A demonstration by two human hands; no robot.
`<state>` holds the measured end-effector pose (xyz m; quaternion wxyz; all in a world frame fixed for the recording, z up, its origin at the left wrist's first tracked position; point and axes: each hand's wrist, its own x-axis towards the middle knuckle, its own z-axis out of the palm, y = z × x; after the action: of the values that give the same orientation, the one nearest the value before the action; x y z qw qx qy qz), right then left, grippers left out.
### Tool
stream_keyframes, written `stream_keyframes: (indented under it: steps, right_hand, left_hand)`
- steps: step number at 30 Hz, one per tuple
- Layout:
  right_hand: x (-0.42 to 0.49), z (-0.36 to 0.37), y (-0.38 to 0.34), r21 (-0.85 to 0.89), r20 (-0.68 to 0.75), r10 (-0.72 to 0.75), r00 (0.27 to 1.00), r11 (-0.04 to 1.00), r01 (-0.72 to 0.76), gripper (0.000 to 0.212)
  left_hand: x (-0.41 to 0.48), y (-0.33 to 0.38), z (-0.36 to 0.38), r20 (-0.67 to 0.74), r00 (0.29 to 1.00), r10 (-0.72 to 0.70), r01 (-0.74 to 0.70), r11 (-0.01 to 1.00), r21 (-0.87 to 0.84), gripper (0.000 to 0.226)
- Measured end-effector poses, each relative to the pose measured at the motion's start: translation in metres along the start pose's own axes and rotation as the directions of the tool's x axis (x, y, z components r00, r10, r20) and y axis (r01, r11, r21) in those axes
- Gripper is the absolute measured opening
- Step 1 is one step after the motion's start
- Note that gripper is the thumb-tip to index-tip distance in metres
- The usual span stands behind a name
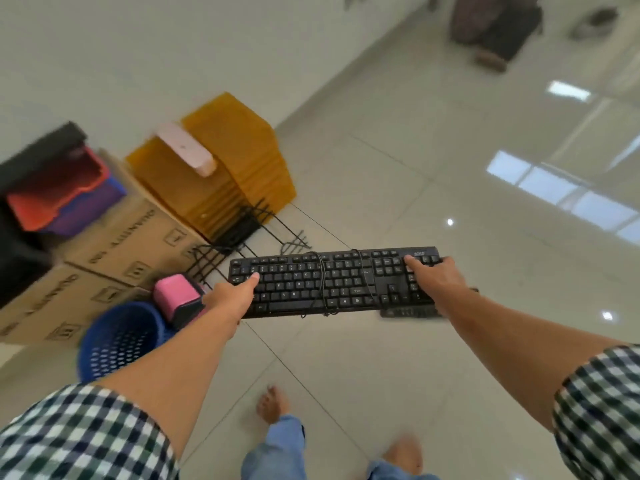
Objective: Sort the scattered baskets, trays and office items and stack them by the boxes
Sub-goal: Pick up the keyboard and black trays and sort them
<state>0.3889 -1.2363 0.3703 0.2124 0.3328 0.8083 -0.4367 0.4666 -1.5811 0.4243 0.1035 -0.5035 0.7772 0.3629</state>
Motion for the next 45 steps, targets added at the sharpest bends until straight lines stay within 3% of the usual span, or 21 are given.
stream_keyframes:
  steps: [3, 8, 13, 19, 25, 28, 33, 40, 45]
  right_hand:
    - [-0.017, 0.041, -0.068, -0.032, 0.035, -0.110, 0.993, 0.993, 0.111, 0.076]
    - [-0.058, 0.136, -0.175, -0.080, 0.072, -0.254, 0.965, 0.963, 0.259, 0.073]
    - [-0.102, 0.244, -0.273, -0.110, 0.115, -0.317, 0.941, 0.938, 0.330, 0.078]
    - [-0.149, 0.358, -0.378, -0.126, 0.190, -0.450, 0.872, 0.870, 0.477, 0.062]
    - [-0.170, 0.476, -0.483, -0.109, 0.348, -0.515, 0.783, 0.807, 0.580, 0.079]
    - [-0.174, 0.545, -0.537, -0.130, 0.434, -0.525, 0.732, 0.768, 0.627, 0.073]
    - [-0.159, 0.639, -0.601, -0.200, 0.546, -0.510, 0.665, 0.691, 0.695, 0.081]
    - [-0.129, 0.741, -0.644, -0.257, 0.564, -0.506, 0.653, 0.643, 0.721, 0.079]
    - [-0.108, 0.776, -0.637, -0.333, 0.555, -0.462, 0.692, 0.638, 0.694, 0.085]
  left_hand:
    - [0.033, -0.005, -0.055, -0.049, 0.998, -0.026, 0.019, 0.989, -0.144, 0.066]
    - [0.105, -0.022, -0.157, -0.085, 0.995, -0.045, 0.024, 0.973, -0.230, 0.061]
    - [0.187, -0.041, -0.262, -0.119, 0.993, -0.018, -0.020, 0.949, -0.315, 0.039]
    - [0.276, -0.054, -0.369, -0.217, 0.964, -0.152, 0.090, 0.959, -0.270, 0.085]
    - [0.357, -0.066, -0.452, -0.264, 0.934, -0.242, 0.150, 0.934, -0.325, 0.083]
    - [0.404, -0.078, -0.489, -0.279, 0.913, -0.297, 0.179, 0.907, -0.380, 0.083]
    - [0.488, -0.086, -0.519, -0.294, 0.893, -0.342, 0.211, 0.893, -0.397, 0.093]
    - [0.585, -0.096, -0.520, -0.221, 0.899, -0.378, 0.254, 0.861, -0.440, 0.098]
    - [0.623, -0.097, -0.512, -0.168, 0.897, -0.409, 0.310, 0.853, -0.421, 0.097]
